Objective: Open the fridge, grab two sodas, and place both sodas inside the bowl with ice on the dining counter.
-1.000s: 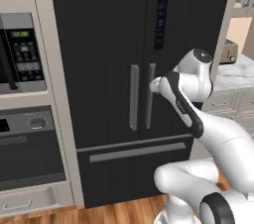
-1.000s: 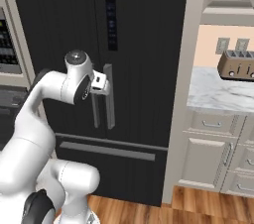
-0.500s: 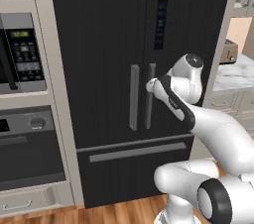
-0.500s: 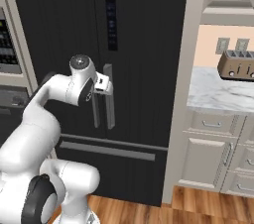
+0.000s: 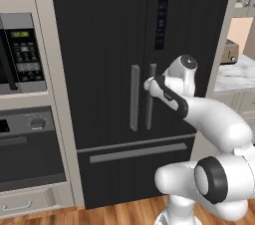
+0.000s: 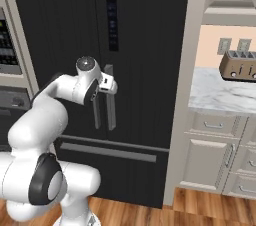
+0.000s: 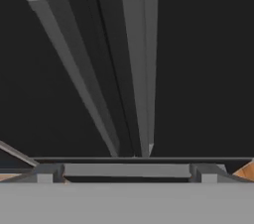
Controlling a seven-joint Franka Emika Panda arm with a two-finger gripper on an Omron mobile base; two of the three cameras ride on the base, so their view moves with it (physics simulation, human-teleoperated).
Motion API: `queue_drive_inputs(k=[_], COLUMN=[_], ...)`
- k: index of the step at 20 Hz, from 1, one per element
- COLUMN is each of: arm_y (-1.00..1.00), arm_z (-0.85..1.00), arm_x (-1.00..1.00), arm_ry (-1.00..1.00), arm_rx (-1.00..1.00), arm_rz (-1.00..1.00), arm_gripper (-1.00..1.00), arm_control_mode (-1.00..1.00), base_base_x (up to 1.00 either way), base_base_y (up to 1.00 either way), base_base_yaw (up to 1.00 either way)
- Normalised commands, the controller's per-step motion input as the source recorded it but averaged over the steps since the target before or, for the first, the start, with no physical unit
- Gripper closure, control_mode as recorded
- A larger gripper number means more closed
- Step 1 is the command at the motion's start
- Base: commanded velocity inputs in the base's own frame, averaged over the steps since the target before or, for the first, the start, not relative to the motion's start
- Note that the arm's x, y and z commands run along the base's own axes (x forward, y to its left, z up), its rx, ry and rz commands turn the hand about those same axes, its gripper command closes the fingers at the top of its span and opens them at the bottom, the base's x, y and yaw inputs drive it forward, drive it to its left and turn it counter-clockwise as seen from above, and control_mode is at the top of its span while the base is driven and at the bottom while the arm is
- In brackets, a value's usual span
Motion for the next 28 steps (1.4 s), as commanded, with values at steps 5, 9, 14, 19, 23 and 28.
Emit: queue_drive_inputs(k=[5,9,14,19,23,28], arm_y=[0.00,-0.04,-0.02,0.00,-0.04,-0.07], arm_z=[-0.12,-0.09,-0.06,-0.04,-0.05,-0.03], arm_x=[0.30,0.30,0.34,0.38,0.33,0.37], arm_ry=[-0.04,-0.04,-0.02,0.00,0.00,0.00], arm_rx=[0.00,0.01,0.02,0.02,0.03,0.02], arm_rz=[-0.02,-0.02,-0.02,-0.01,0.00,0.00], arm_gripper=[-1.00,-1.00,-1.00,-1.00,-1.00,-1.00], arm_control_mode=[-1.00,-1.00,-1.00,-1.00,-1.00,-1.00], base_base_x=[0.00,0.00,0.00,0.00,0.00,0.00], base_base_y=[0.00,0.00,0.00,0.00,0.00,0.00], base_base_yaw=[0.00,0.00,0.00,0.00,0.00,0.00])
